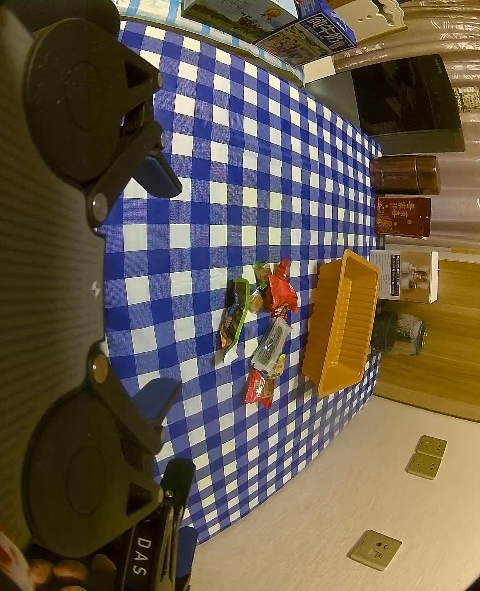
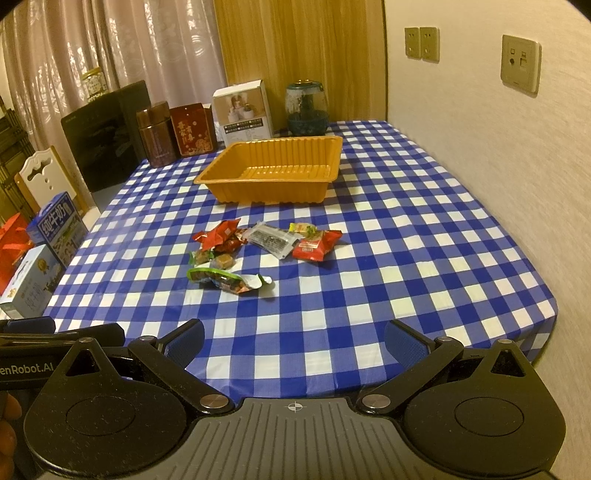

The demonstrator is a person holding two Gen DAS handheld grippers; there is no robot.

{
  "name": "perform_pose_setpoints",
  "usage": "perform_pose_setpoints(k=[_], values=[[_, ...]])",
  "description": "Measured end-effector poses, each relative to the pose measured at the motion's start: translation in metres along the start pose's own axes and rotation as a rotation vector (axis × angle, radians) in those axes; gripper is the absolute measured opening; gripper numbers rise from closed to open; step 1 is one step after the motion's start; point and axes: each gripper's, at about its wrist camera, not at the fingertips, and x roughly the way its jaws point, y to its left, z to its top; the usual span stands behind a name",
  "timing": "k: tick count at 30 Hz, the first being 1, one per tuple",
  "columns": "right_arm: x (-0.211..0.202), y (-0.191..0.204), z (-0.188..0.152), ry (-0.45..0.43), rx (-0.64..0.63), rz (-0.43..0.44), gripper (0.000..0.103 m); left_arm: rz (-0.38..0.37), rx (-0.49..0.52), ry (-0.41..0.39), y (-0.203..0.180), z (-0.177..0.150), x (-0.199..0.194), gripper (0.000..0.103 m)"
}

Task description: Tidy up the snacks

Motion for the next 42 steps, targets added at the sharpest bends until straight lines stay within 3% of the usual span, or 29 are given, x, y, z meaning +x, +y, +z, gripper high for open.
perform_pose_setpoints(k=[32,42], values=[[0.004,-0.004,-0.004,0.007,0.014,-0.003,0.103,-0.014,-0.008,0.003,-0.003,-0.003,0.003,0.103],[0.033,-0.012,-0.007,0.062,0.037,-0.008,0.103,-0.047,-0.023,0.041,0.005,-0.002,0.028,0.103]])
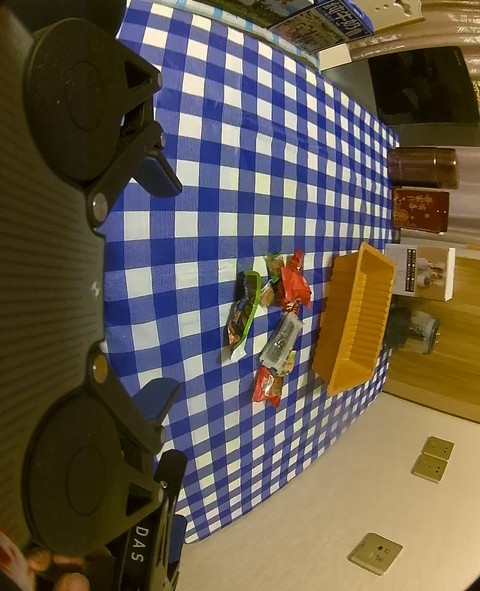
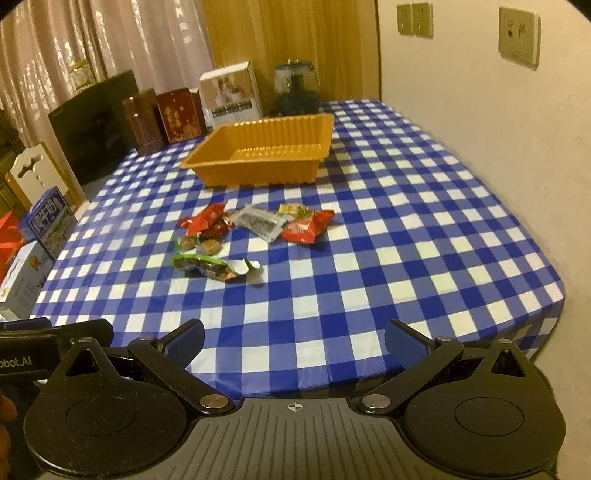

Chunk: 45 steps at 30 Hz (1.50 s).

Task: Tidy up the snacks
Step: 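Grasp the green-and-white snack with the left tool while the right tool grasps a red packet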

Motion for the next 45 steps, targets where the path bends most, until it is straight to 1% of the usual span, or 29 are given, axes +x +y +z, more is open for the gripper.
perform_pose_setpoints(k=[5,8,12,15,19,21,22,23,24,26,28,30,33,35,36,38,40,42,45], values=[[0.019,-0.007,0.005,0.027,0.013,0.002,0.103,-0.017,0.013,0.015,0.004,0.009,0.017,0.103],[0.031,-0.012,0.010,0.035,0.021,0.013,0.103,-0.020,0.051,0.016,0.006,0.017,0.030,0.103],[0.052,-0.018,0.018,0.059,0.020,0.025,0.103,-0.032,0.162,0.015,0.006,0.029,0.050,0.103],[0.067,-0.022,0.025,0.063,0.021,0.044,0.103,-0.057,0.293,0.008,0.003,0.040,0.066,0.102],[0.088,-0.026,0.035,0.058,-0.001,0.063,0.103,-0.144,0.481,-0.007,0.000,0.057,0.090,0.093],[0.097,-0.029,0.040,0.048,-0.014,0.075,0.103,-0.182,0.580,-0.010,-0.002,0.064,0.101,0.091],[0.102,-0.029,0.043,0.050,-0.027,0.070,0.103,-0.206,0.636,-0.011,-0.004,0.067,0.107,0.088],[0.107,-0.030,0.045,0.048,-0.040,0.066,0.103,-0.229,0.689,-0.013,-0.006,0.069,0.112,0.087],[0.112,-0.031,0.047,0.045,-0.051,0.063,0.102,-0.246,0.739,-0.010,-0.008,0.071,0.118,0.086],[0.120,-0.034,0.052,0.042,-0.057,0.060,0.102,-0.284,0.833,0.008,-0.014,0.072,0.129,0.081],[0.127,-0.038,0.056,0.040,-0.057,0.063,0.102,-0.315,0.909,0.024,-0.019,0.071,0.138,0.080],[0.133,-0.041,0.060,0.036,-0.066,0.062,0.102,-0.345,0.962,0.044,-0.022,0.071,0.149,0.078],[0.138,-0.043,0.064,0.029,-0.076,0.070,0.102,-0.368,1.024,0.079,-0.029,0.070,0.162,0.067],[0.143,-0.045,0.067,0.031,-0.084,0.072,0.099,-0.382,1.083,0.101,-0.033,0.069,0.171,0.063],[0.145,-0.045,0.067,0.034,-0.086,0.073,0.096,-0.387,1.107,0.114,-0.034,0.069,0.174,0.059],[0.149,-0.047,0.068,0.040,-0.082,0.071,0.095,-0.402,1.150,0.141,-0.037,0.069,0.181,0.057],[0.152,-0.049,0.068,0.047,-0.075,0.072,0.094,-0.410,1.173,0.167,-0.038,0.069,0.187,0.048],[0.155,-0.051,0.067,0.052,-0.069,0.071,0.094,-0.407,1.186,0.189,-0.038,0.070,0.192,0.043],[0.157,-0.053,0.068,0.054,-0.061,0.071,0.094,-0.408,1.157,0.210,-0.036,0.071,0.198,0.036]])
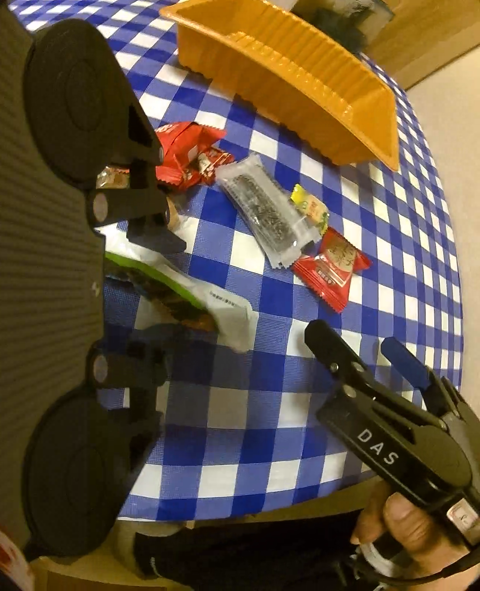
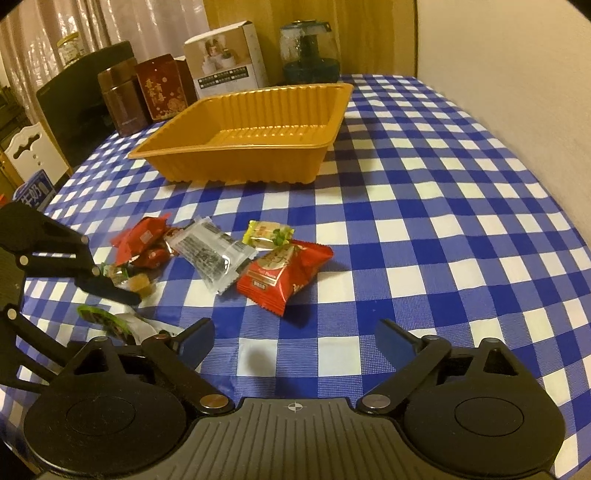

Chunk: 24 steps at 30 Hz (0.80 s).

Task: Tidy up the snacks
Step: 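Grasp the green-and-white snack with the left tool while the right tool grasps a red packet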

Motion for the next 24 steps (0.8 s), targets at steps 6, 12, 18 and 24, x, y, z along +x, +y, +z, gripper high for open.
perform_pose_setpoints(k=[6,12,18,24], values=[[0.003,0.001,0.006,-0.020,-0.002,0.009,0.093,0.033,-0.171,-0.006,-0.001,-0.003,-0.005,0.027],[0.011,0.003,0.013,-0.041,0.031,0.024,0.075,0.055,-0.547,-0.075,0.008,-0.013,-0.010,0.021],[0.017,-0.001,0.021,-0.064,0.107,0.030,0.068,0.087,-0.752,-0.181,0.017,-0.019,-0.025,0.021],[0.027,-0.003,0.028,-0.063,0.190,0.045,0.059,0.118,-0.865,-0.247,0.029,-0.022,-0.033,0.021]])
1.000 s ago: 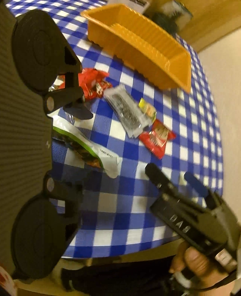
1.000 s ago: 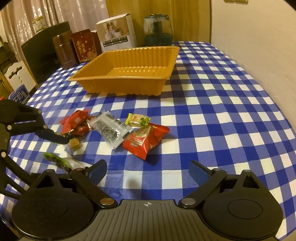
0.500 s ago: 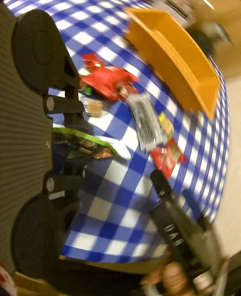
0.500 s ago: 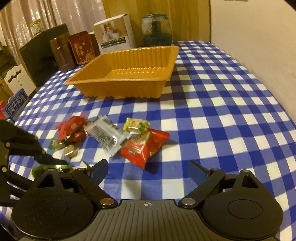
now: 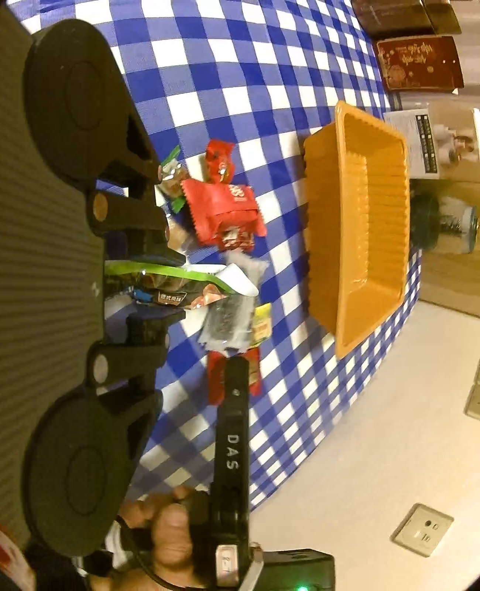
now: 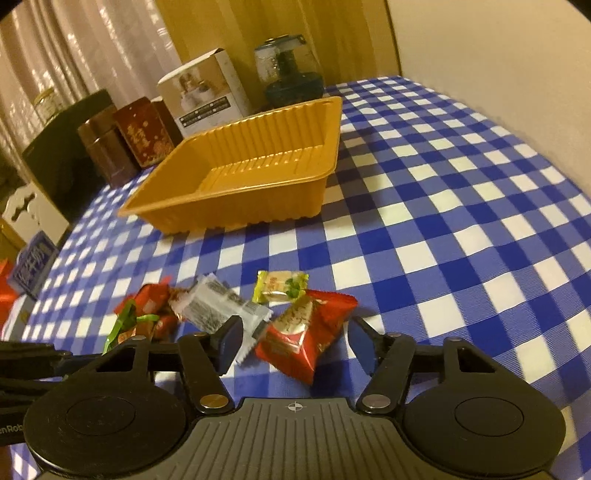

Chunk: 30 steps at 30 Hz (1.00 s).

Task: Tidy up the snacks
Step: 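Grasp the green-and-white snack with the left tool while the right tool grasps a red packet, then carry both held snacks over the orange tray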

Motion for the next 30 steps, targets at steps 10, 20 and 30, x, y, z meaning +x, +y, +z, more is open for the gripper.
perform_pose_setpoints(k=[10,20,30], values=[[0.008,-0.001,-0.002,0.015,0.027,-0.040,0.048,-0.015,-0.021,0.000,-0.005,0.001,0.009,0.021],[-0.002,0.007,-0.002,-0.011,-0.029,-0.072,0.035,0.034,-0.022,-0.027,-0.007,0.009,0.006,0.021],[-0.027,0.026,0.016,-0.129,-0.095,-0.066,0.034,0.073,-0.029,-0.100,-0.010,0.032,-0.005,0.021]])
